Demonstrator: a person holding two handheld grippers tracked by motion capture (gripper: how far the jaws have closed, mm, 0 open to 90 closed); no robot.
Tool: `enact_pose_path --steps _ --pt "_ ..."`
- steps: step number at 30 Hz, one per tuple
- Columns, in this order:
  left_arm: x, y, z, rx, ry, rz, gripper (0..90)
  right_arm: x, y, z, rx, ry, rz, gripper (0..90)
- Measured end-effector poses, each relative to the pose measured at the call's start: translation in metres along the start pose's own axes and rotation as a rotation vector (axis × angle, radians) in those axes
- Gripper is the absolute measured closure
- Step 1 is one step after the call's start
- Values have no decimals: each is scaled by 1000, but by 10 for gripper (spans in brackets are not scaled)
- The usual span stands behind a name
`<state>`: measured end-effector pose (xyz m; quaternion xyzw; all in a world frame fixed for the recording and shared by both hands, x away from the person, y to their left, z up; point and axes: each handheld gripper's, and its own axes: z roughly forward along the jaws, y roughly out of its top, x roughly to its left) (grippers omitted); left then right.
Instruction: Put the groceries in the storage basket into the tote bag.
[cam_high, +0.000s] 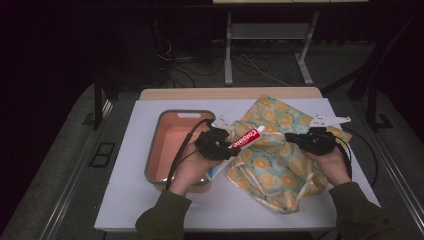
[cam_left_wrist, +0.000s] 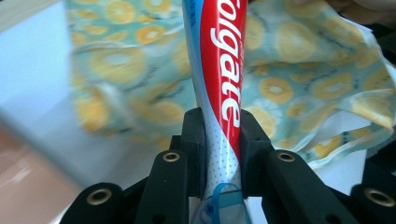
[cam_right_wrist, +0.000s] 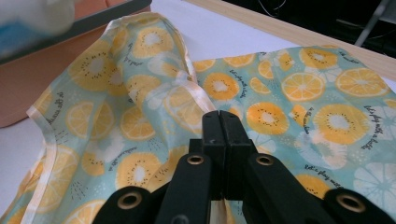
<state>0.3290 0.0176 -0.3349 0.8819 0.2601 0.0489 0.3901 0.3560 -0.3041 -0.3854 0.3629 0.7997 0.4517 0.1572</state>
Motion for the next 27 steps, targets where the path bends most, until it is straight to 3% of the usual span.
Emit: enact_pose_path --steps 8,13,20,27 --pt "-30 7 42 70 -8 24 758 -2 1 -4 -13 0 4 898" --pt "-39 1 71 125 -8 34 758 -2 1 -5 -21 1 7 898" --pt "-40 -6 102 160 -7 25 757 -2 1 -5 -20 4 4 898" --pt "-33 -15 124 177 29 14 743 -2 1 -5 -19 5 5 898"
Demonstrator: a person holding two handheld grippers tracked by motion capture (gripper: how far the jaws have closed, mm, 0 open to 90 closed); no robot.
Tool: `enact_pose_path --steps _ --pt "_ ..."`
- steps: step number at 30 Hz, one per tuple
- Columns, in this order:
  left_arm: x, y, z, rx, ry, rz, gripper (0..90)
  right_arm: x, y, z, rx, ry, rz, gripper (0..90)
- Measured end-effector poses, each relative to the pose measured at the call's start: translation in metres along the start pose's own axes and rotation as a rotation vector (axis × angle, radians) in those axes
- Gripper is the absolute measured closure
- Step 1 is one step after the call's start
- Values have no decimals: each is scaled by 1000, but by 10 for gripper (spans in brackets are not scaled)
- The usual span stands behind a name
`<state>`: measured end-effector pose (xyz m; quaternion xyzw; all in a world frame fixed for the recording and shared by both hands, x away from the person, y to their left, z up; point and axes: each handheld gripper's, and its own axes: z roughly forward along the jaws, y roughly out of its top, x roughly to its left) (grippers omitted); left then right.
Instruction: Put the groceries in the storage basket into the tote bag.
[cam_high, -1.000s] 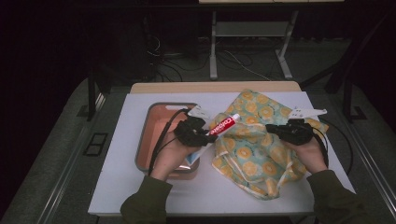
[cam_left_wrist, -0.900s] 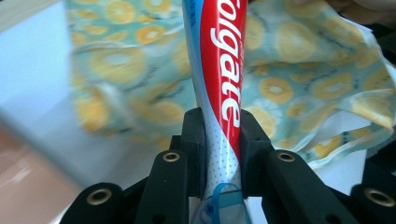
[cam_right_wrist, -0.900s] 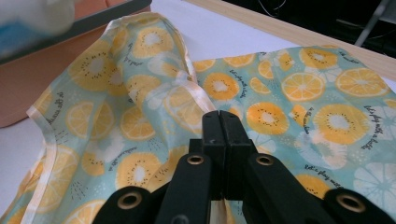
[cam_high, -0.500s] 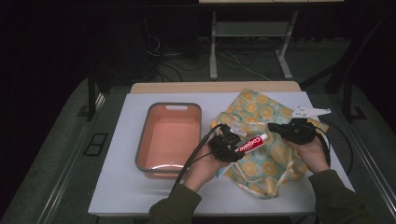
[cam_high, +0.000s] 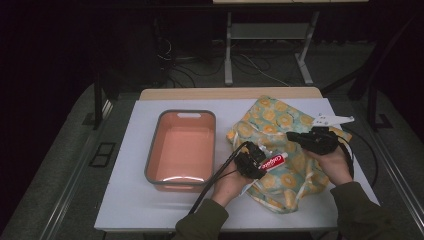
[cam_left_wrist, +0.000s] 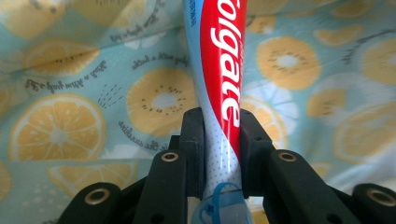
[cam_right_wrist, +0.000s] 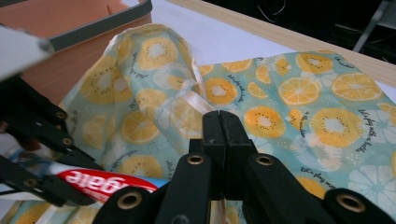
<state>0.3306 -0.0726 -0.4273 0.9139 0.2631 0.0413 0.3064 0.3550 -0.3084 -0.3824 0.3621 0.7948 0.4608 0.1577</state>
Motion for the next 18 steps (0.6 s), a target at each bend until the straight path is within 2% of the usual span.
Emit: enact_pose_path --steps 2,3,6,7,10,12,14,18 --pt "4 -4 0 -39 -30 -21 722 0 0 0 -3 1 0 898" --pt "5 -6 -2 -67 -28 -26 711 0 0 0 -2 1 -1 898" --pt "4 -13 -6 -88 -2 -25 511 0 0 0 1 0 -2 898" --pt "0 -18 -7 -104 -5 -25 474 0 0 0 -1 1 -2 898" --pt "-12 -31 -7 -124 38 -19 420 0 0 0 2 0 -3 898" --pt "-18 -40 -8 -136 74 -14 401 1 0 0 3 0 -3 898" --pt "-21 -48 -11 -166 71 -32 402 1 0 0 4 1 -5 897" --pt "-23 -58 -19 -158 89 -39 446 1 -1 1 5 1 -5 898"
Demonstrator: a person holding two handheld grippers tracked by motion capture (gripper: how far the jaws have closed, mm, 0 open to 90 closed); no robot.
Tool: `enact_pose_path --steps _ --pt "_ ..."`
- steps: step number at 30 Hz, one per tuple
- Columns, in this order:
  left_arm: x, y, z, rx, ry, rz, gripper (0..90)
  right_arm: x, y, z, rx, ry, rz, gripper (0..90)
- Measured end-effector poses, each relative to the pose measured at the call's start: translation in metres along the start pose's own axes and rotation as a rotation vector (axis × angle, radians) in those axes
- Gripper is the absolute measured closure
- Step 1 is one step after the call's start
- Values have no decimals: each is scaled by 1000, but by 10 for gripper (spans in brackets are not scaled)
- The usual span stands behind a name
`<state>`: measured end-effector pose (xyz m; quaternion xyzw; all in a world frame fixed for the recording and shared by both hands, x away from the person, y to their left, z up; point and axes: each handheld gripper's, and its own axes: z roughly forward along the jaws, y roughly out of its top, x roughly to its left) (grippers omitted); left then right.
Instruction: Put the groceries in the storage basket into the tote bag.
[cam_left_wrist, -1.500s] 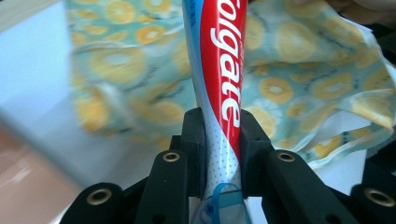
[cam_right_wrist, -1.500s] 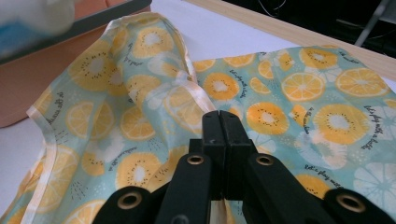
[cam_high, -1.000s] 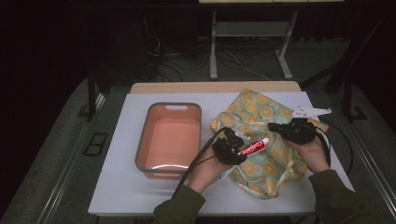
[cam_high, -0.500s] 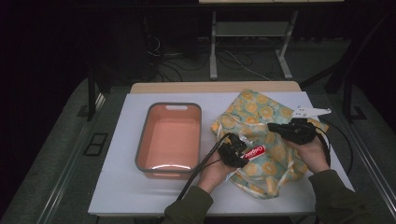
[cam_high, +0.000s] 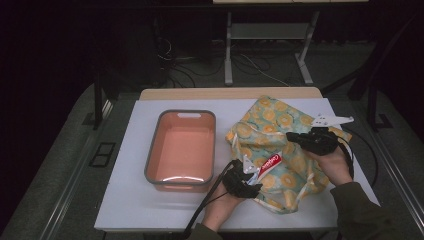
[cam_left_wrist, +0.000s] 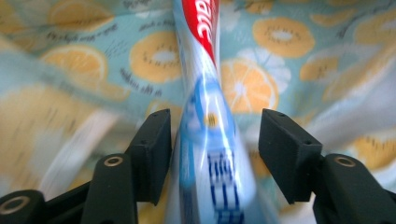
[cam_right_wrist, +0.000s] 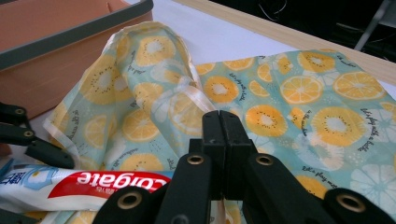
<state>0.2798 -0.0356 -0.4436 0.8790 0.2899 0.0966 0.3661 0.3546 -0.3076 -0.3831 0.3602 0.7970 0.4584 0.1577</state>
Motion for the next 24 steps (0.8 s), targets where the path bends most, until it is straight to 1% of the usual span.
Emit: enact_pose_path --steps 2,4,5,7,10,13,16,18,24 --pt "2 -3 -3 -5 -1 -19 484 0 0 0 1 0 -1 898" --pt "4 -4 -2 3 -12 -21 506 0 0 0 1 -1 0 898" --pt "4 -4 -3 2 -18 -23 540 0 0 0 0 0 -2 898" --pt "4 -2 -3 1 -17 -28 589 1 0 0 1 0 -2 898" --pt "4 2 -4 5 -13 -19 669 0 0 0 1 -1 -2 898" --pt "3 8 -1 12 -2 -9 704 1 0 0 -2 2 -3 898" --pt "4 16 3 21 -4 -1 720 1 1 0 -5 2 -3 898" --pt "6 22 7 21 -6 -8 726 1 1 -1 -6 4 -2 898" --pt "13 52 16 13 8 -4 736 2 1 0 -8 8 -6 898"
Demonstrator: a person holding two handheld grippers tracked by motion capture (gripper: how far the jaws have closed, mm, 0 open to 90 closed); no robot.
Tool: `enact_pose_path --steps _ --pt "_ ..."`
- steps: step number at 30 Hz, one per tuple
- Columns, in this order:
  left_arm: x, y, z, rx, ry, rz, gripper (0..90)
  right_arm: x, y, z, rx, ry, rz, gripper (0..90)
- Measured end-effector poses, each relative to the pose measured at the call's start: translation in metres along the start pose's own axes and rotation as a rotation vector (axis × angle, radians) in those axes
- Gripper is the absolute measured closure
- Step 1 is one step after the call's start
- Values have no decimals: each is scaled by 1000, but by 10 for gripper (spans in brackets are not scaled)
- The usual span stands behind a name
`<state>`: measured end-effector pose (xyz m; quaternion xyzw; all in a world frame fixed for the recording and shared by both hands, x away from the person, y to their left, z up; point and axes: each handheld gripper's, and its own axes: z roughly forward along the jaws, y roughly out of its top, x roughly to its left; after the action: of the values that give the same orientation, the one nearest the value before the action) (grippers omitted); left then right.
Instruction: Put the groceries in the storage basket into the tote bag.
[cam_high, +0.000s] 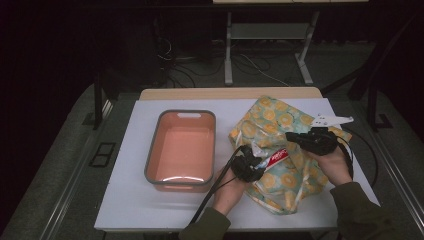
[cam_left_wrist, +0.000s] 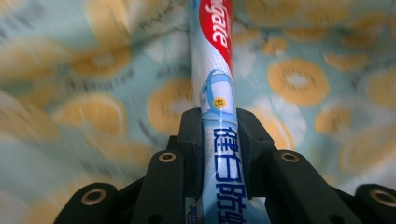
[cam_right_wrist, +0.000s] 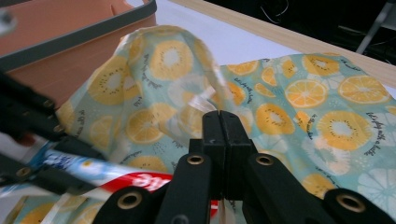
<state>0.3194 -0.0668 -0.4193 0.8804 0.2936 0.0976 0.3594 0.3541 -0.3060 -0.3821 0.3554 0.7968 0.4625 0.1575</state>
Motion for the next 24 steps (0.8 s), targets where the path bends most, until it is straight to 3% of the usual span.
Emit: enact_pose_path --steps 5,8,14,19,21,24 --pt "8 23 17 -3 10 4 740 1 0 0 3 -1 0 899" --pt "13 31 26 -5 6 -16 741 0 0 0 0 -3 -3 899" --pt "14 39 40 -22 51 -15 741 5 7 -7 -71 46 -3 900" --pt "18 41 55 -59 43 -40 727 11 11 -9 -82 55 -20 900" --pt "19 39 55 -49 41 -42 708 10 9 -9 -79 53 -18 900" --pt "21 37 44 -69 20 -47 590 6 8 -10 -82 47 -9 900"
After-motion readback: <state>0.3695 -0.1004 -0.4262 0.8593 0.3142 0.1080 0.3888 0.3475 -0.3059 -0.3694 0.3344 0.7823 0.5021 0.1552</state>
